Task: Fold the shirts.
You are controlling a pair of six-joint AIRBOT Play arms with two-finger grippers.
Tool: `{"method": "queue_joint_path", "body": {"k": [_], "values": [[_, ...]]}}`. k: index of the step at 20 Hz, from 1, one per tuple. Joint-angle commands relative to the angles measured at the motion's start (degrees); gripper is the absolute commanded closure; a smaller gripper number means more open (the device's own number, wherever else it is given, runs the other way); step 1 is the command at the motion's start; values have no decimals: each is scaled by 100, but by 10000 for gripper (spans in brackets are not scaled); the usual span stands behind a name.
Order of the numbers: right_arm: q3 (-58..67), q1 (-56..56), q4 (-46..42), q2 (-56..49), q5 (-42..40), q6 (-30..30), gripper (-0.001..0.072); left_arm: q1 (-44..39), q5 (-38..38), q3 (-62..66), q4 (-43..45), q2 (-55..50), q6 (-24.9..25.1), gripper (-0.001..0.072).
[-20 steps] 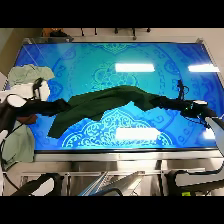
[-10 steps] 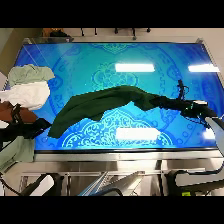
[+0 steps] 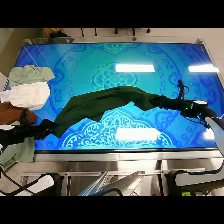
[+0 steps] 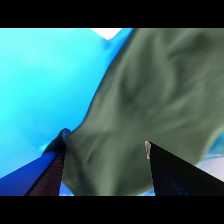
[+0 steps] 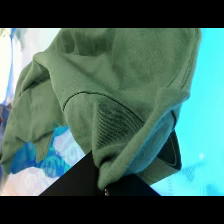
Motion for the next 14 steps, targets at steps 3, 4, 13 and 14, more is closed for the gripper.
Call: {"method": "queue_joint_path", "body": {"k": [3, 4, 13, 14], "values": [[4, -2, 136, 4, 4, 0, 691, 7, 81, -26, -962, -455, 688, 476], [4, -2, 229, 4, 7, -2, 691, 7, 50, -24, -1180, -452, 938, 689], [2846, -308, 407, 590, 848, 584, 692, 33, -1012, 2811, -4153, 1292, 885, 694], [3718, -424, 409, 695, 988, 728, 692, 66, -992, 3633, -4210, 1530, 754, 694]]}}
